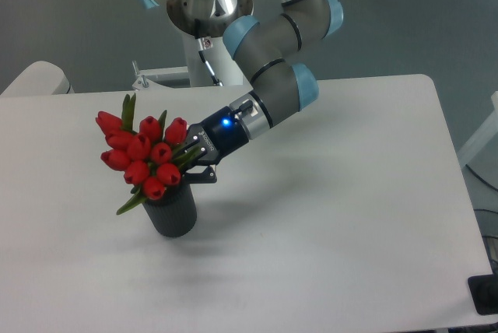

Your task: Insert the flowers into the vase

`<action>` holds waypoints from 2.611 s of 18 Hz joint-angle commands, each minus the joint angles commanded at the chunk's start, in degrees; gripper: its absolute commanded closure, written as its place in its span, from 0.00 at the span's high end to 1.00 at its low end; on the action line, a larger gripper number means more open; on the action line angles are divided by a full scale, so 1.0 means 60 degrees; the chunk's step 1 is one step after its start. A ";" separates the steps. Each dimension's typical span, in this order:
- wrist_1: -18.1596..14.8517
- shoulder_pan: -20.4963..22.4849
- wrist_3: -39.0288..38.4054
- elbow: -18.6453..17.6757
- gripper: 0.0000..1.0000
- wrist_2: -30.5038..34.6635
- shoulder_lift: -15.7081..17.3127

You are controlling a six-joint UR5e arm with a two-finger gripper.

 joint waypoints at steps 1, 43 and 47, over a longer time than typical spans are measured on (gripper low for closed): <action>0.0000 0.0000 0.0000 -0.0029 0.70 0.0000 0.0000; -0.0088 0.2183 -0.2563 0.3616 1.00 0.3291 -0.1171; -0.0146 0.2080 -0.2593 0.4348 1.00 0.4990 -0.1332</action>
